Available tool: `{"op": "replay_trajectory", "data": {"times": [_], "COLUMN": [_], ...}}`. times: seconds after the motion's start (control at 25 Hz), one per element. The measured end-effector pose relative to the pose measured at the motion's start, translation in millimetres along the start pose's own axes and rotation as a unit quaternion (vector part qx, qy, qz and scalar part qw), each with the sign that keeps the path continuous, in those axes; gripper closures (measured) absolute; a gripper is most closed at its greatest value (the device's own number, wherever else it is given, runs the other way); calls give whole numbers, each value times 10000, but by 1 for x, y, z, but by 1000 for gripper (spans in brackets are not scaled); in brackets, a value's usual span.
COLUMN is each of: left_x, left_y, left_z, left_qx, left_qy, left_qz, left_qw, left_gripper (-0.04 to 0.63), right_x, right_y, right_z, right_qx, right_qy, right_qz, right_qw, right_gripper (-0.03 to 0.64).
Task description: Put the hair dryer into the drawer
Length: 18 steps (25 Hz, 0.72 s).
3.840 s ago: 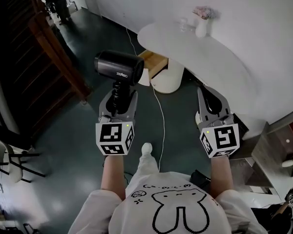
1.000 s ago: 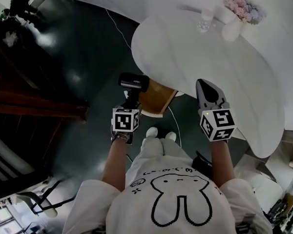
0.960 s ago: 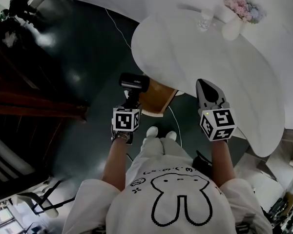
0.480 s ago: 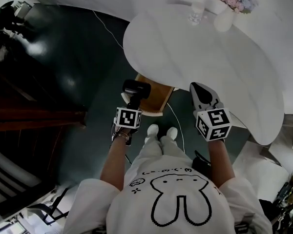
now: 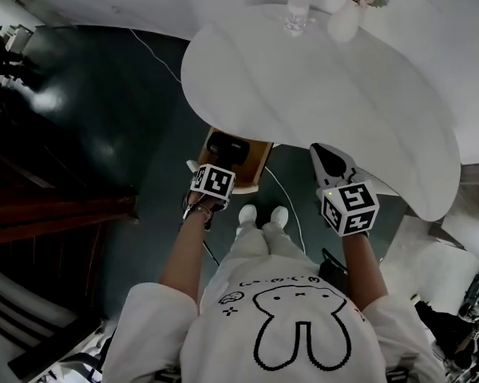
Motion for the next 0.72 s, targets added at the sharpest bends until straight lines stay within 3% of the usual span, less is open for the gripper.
{"op": "replay_trajectory", "data": {"times": [0.28,0.48,0.72], "left_x": [24,43,60], "left_y": [-23,-35,-57], "left_z": [9,12,17], "left_qx": [125,327,404], "left_qy": [-686,-1354,-1824], "left_qz": [-217,-308,-550], "left_qw": [9973,9898,9808], "left_gripper": [370,370,370], "right_x": [-16,-23,-31], "right_y": [13,21,28], "right_z": [6,10,6], "right_qx": [-172,-343,-429], "right_qy": [-54,-148,-164], "right_qz": [-205,-255,-348], "right_qw": [9996,9990,9983], "right_gripper": [618,618,618]}}
Point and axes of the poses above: the fingertips, and each gripper's own axes: y backward along the fingers, z to its right, x out of its top, the point moved 10 cm from there along y, backward along the fingers, and after that the axes turned 1 degree about -y, right-handed, at the moved point
